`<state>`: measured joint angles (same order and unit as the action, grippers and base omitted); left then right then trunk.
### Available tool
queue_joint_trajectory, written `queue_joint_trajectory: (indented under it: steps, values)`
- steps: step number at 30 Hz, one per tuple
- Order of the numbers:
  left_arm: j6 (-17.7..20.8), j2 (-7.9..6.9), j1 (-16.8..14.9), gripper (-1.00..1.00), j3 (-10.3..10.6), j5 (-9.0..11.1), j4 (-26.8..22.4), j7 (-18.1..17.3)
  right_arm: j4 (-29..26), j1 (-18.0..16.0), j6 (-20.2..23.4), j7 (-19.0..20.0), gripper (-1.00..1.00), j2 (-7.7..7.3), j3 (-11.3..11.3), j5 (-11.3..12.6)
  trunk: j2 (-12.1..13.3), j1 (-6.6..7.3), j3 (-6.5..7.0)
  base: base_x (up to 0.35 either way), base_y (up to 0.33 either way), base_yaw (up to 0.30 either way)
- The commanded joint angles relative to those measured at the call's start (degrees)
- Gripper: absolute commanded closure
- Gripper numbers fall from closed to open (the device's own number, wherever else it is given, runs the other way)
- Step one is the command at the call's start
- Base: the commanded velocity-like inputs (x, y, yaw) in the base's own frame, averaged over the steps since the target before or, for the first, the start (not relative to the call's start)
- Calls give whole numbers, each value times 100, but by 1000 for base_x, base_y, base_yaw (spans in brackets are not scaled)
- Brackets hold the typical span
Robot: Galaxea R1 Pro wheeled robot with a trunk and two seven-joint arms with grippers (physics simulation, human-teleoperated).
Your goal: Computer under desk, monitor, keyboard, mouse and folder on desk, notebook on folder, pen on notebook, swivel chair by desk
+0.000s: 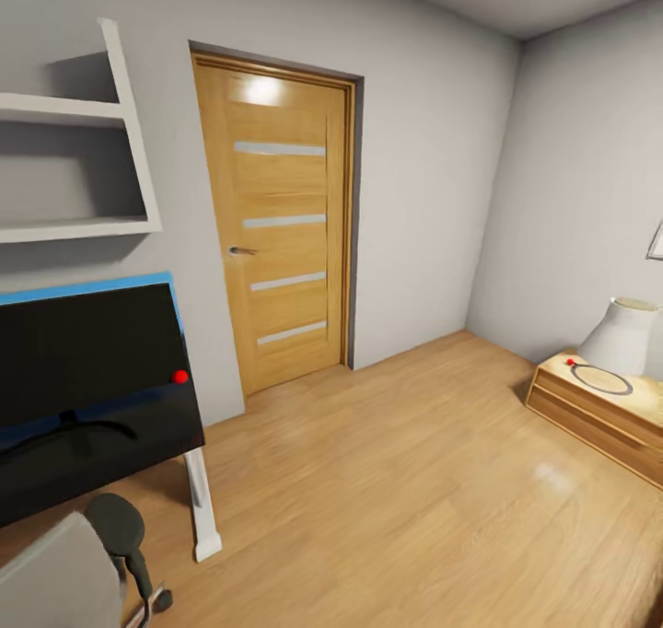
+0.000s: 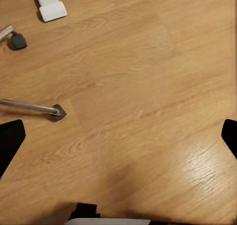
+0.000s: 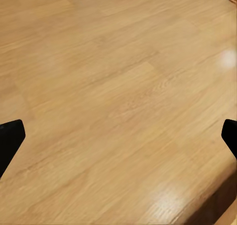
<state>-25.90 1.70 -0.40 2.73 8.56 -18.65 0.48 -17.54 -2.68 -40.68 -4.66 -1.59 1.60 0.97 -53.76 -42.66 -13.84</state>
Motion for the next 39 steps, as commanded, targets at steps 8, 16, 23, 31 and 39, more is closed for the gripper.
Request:
queue_joint_trajectory:
  steps: [8,16,23,31,39]
  values:
    - [-4,-2,-4,-100,43,49,10,5,151,-4,-19,9,-100,0,-22,-16,-4,-4,-7,328,0,-14]
    - [22,-3,-4,-100,43,49,17,5,163,-4,-15,9,-100,-5,-28,-22,-4,-4,-7,328,0,-1]
    - [38,-6,-4,-100,43,49,27,5,164,-4,-11,9,-100,-1,-19,-18,-4,-4,-7,328,0,0]
    - [41,-6,-4,-100,43,49,28,5,172,-4,-11,18,-100,-4,-27,-21,-4,-4,-7,328,-29,0]
    - [41,-3,-4,-100,51,49,101,5,172,-4,-11,16,-100,-8,-24,-18,-4,-4,-7,320,-126,0]
